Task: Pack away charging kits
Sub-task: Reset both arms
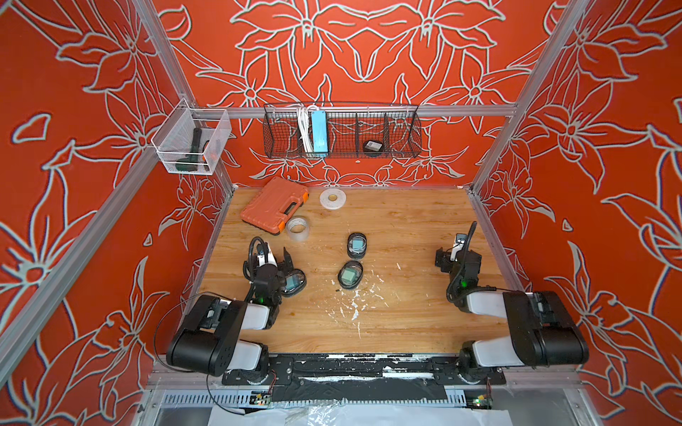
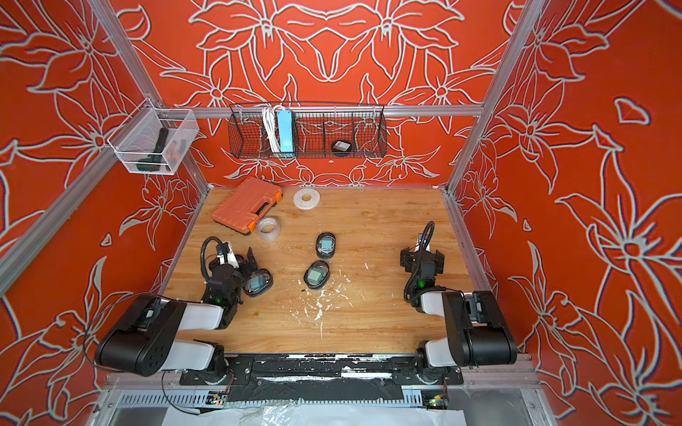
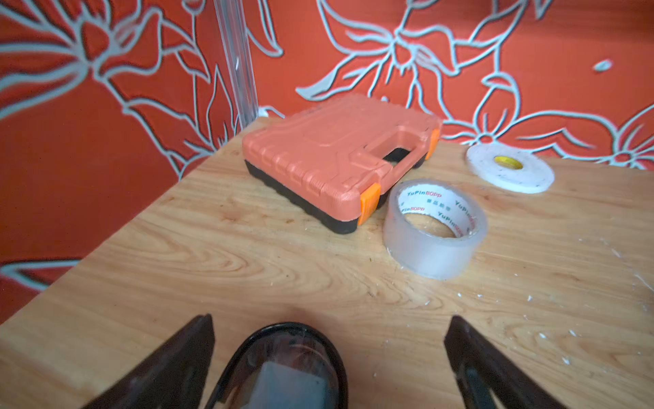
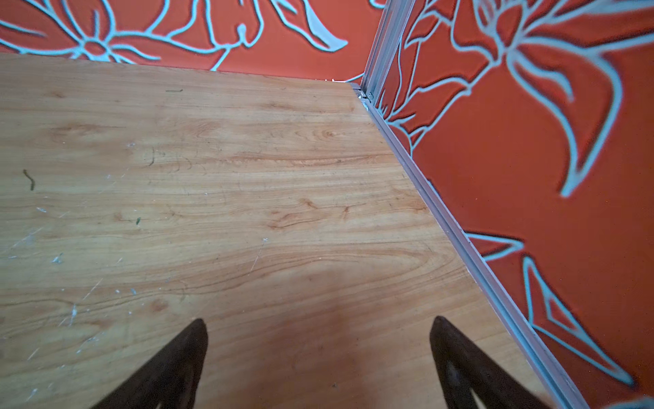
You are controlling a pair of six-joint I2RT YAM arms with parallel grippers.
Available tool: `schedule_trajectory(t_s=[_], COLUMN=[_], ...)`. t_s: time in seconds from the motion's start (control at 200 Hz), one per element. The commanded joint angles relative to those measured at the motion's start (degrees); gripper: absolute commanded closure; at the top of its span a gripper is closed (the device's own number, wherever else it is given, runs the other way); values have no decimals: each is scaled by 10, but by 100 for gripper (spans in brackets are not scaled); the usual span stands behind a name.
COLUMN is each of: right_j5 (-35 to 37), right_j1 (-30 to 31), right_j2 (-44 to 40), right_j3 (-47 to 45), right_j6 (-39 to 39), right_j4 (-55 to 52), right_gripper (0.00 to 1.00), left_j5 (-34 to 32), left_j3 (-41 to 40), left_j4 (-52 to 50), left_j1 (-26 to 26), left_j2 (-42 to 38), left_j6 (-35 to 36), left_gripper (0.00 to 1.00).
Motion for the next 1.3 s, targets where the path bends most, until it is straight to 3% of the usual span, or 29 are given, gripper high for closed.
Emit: schedule_trajectory(t_s=[0.0, 0.065, 0.14, 1.296], right_j5=[-7, -7, -7, 4], right_j1=[-1, -1, -1, 8], right_j2=[-5, -6, -4, -3], right_j3=[7, 7, 7, 10], right_j6=[8, 9, 7, 0], right_j4=[0, -2, 2, -2], right_gripper=[2, 2, 2, 2], left_j5=[65, 55, 44, 43], left_j3=[-7, -6, 5, 5], left_j4=[33, 77, 21, 28], left_j1=[6, 12, 13, 13], left_j2=[-16, 13, -10, -8], left_j6=[21, 20, 7, 9], left_gripper=[1, 1, 1, 1])
